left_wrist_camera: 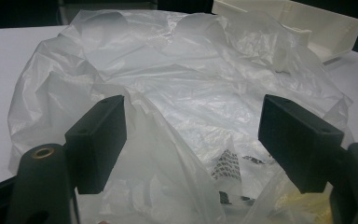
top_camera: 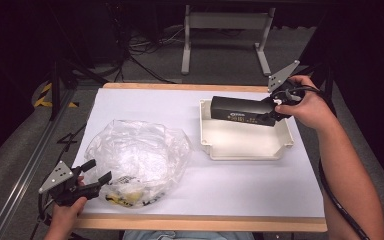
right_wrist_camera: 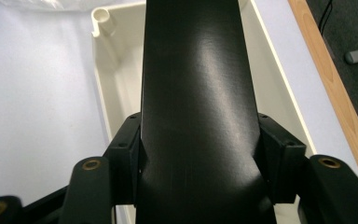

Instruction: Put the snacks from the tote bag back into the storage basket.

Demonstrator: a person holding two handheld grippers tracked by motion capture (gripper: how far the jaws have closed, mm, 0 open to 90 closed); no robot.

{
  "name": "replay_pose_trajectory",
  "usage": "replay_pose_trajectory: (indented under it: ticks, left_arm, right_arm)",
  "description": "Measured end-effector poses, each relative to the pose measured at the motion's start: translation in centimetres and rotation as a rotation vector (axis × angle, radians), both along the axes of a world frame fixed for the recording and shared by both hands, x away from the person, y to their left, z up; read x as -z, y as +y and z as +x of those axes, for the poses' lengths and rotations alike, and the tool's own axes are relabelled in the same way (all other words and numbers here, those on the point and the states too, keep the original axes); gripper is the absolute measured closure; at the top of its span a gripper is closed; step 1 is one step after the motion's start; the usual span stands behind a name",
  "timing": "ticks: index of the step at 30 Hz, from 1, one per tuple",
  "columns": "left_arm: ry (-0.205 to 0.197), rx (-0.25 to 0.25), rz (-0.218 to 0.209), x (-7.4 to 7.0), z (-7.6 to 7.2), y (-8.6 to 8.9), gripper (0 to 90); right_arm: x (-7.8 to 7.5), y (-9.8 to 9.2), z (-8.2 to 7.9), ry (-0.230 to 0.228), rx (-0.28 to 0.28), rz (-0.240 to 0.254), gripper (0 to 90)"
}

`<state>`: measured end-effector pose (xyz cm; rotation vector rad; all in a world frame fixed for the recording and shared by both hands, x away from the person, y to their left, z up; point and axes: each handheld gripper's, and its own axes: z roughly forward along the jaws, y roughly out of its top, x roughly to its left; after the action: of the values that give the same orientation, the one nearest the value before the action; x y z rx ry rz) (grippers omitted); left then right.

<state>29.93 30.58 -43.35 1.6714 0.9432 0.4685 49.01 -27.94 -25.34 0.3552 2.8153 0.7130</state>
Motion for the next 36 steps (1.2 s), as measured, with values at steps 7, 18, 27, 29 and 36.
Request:
replay_pose_trajectory:
  ticks: [7, 18, 27, 29, 36]
  left_arm:
    - [0.002, 0.001, 0.001, 0.0, 0.0, 0.0, 24.4]
    - [0.003, 0.000, 0.004, 0.0, 0.0, 0.0, 24.4]
    - [0.002, 0.000, 0.007, 0.0, 0.0, 0.0, 24.4]
    - [0.003, -0.001, 0.007, 0.0, 0.0, 0.0, 24.4]
    - [0.003, -0.001, 0.008, 0.0, 0.0, 0.0, 24.4]
  right_arm:
    - [1.2, -0.4, 0.7, 0.000, 0.015, -0.002, 42.7]
    - [3.5, -1.0, 1.5, 0.010, 0.017, -0.010, 42.7]
    - [6.0, -1.3, 2.1, 0.034, 0.009, -0.013, 42.7]
    - [6.4, -1.5, 2.2, 0.038, 0.012, -0.011, 42.7]
    - [7.6, -1.9, 2.7, 0.064, 0.029, -0.027, 42.7]
